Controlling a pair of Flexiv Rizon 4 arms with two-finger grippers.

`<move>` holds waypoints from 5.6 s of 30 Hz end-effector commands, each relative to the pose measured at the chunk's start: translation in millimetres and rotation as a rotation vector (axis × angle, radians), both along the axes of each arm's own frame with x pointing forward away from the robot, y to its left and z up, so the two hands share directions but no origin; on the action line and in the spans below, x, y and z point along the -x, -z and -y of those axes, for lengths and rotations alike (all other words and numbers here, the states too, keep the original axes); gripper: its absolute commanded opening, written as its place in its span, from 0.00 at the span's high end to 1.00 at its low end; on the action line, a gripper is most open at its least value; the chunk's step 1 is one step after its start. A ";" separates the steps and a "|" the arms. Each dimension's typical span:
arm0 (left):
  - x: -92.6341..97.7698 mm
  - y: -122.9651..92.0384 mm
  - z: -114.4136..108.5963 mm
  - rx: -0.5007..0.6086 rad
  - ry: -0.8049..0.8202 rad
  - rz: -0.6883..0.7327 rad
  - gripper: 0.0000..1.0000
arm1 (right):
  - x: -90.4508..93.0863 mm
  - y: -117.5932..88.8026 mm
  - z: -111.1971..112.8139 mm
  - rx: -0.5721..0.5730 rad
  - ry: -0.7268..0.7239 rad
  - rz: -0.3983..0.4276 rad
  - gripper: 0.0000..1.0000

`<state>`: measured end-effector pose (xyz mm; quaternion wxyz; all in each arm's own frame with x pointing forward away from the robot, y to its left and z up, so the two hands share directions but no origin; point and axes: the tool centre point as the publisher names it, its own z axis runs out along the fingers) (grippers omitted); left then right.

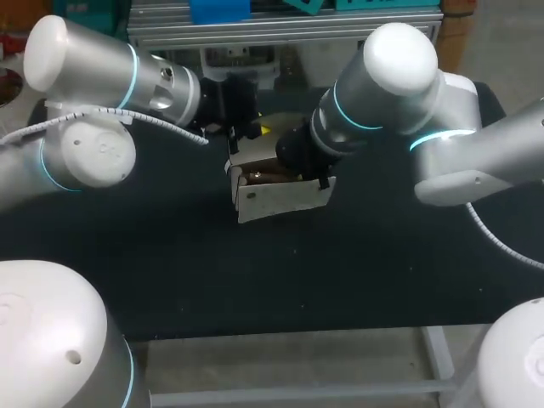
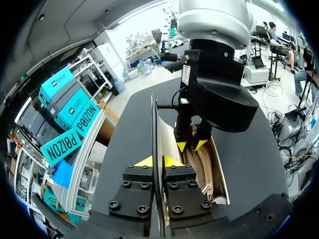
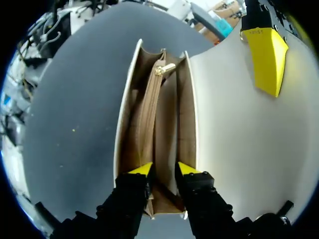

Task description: Pick up the bag, open it, inspect its contents, close it, and place it on the opposite side

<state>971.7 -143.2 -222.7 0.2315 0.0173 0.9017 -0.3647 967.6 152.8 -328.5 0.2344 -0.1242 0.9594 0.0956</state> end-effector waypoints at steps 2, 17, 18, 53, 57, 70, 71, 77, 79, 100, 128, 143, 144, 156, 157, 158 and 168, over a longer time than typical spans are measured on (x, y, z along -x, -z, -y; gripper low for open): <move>2.2 0.0 -2.1 0.003 0.000 0.006 1.00 | 0.9 3.6 4.7 0.005 -0.002 -0.015 0.56; 3.4 1.4 -1.2 0.000 0.017 0.009 1.00 | 3.4 11.2 2.2 0.009 -0.016 0.004 0.38; 3.4 1.3 -1.2 0.000 0.017 0.010 1.00 | 3.4 11.3 2.2 0.008 -0.017 0.004 0.35; 3.5 1.5 -3.3 0.005 0.014 0.007 1.00 | 2.1 9.8 0.7 0.010 -0.020 0.002 0.03; 3.5 1.6 -3.4 0.005 0.014 0.007 1.00 | 2.1 9.3 0.6 0.011 -0.020 0.003 0.03; 3.7 1.9 -2.3 0.005 0.016 0.007 1.00 | 2.2 8.4 0.9 0.009 -0.020 0.007 0.02; 3.8 2.0 -2.2 0.005 0.016 0.007 1.00 | 2.3 7.9 0.9 0.007 -0.021 0.008 0.02; 4.0 2.8 -1.6 0.004 0.017 0.004 1.00 | 3.0 0.5 1.0 -0.001 -0.019 0.032 0.52; 4.8 2.9 -1.0 0.003 0.018 0.005 1.00 | 3.4 -4.4 0.9 -0.006 -0.017 0.046 0.56; 25.5 -16.7 2.4 0.005 0.005 -0.071 1.00 | 48.5 -83.5 7.8 -0.062 -0.023 0.316 0.76; -31.8 83.5 12.8 -0.067 0.016 -0.148 1.00 | 77.5 -23.1 28.9 -0.075 0.039 0.242 1.00; -37.5 116.4 8.6 -0.092 0.014 -0.251 1.00 | 89.5 -2.0 35.9 -0.072 0.127 0.293 1.00; -37.3 116.8 8.5 -0.093 0.017 -0.256 1.00 | 89.5 -2.0 35.9 -0.072 0.127 0.293 1.00; -27.2 124.2 11.2 -0.112 0.056 -0.259 1.00 | 98.2 6.0 31.9 -0.075 0.112 0.331 1.00; -26.2 125.0 11.1 -0.117 0.060 -0.253 1.00 | 101.6 11.1 30.5 -0.077 0.110 0.346 1.00; -25.8 125.6 10.9 -0.118 0.063 -0.252 1.00 | 103.4 16.0 30.2 -0.073 0.104 0.354 1.00; -24.5 132.1 13.5 -0.133 0.088 -0.250 1.00 | 112.0 38.5 34.6 -0.083 0.106 0.407 0.86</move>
